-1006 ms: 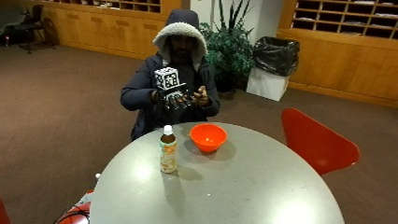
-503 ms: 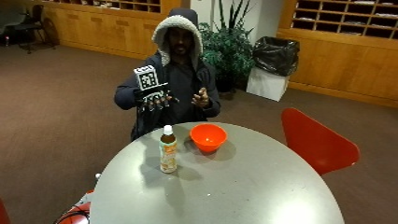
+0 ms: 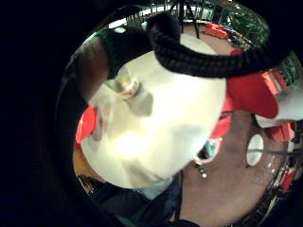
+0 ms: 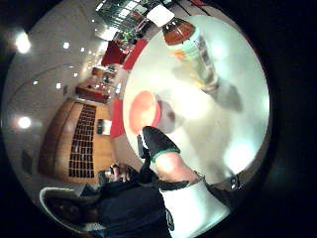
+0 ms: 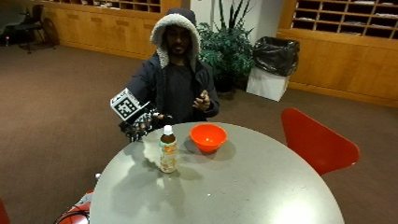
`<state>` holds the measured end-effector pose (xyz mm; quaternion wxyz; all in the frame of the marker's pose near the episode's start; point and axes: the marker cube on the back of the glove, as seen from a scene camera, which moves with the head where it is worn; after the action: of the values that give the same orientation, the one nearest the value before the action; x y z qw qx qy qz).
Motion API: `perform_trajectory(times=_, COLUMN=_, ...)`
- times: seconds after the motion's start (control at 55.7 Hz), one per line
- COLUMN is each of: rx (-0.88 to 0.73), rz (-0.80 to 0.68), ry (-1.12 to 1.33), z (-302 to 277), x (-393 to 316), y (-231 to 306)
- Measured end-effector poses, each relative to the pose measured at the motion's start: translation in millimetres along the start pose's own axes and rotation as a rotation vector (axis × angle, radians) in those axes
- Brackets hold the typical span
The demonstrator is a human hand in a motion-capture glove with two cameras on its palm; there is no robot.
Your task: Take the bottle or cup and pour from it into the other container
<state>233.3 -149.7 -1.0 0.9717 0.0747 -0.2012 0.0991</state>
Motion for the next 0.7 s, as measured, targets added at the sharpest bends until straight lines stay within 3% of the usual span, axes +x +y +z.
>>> perform_trajectory(times=0.054, rx=0.075, rz=-0.062, ry=-0.085, z=12.7, x=7.0, y=-18.6)
perform_trajectory(times=0.126, rx=-0.024, rz=-0.024, ry=-0.2, z=28.2, x=12.0, y=-25.2)
perform_trajectory(times=0.305, rx=-0.043, rz=0.05, ry=-0.474, z=63.7, x=14.0, y=-73.3)
perform_trajectory(times=0.701, rx=0.07, rz=0.03, ry=-0.651, z=94.6, x=8.8, y=-99.5)
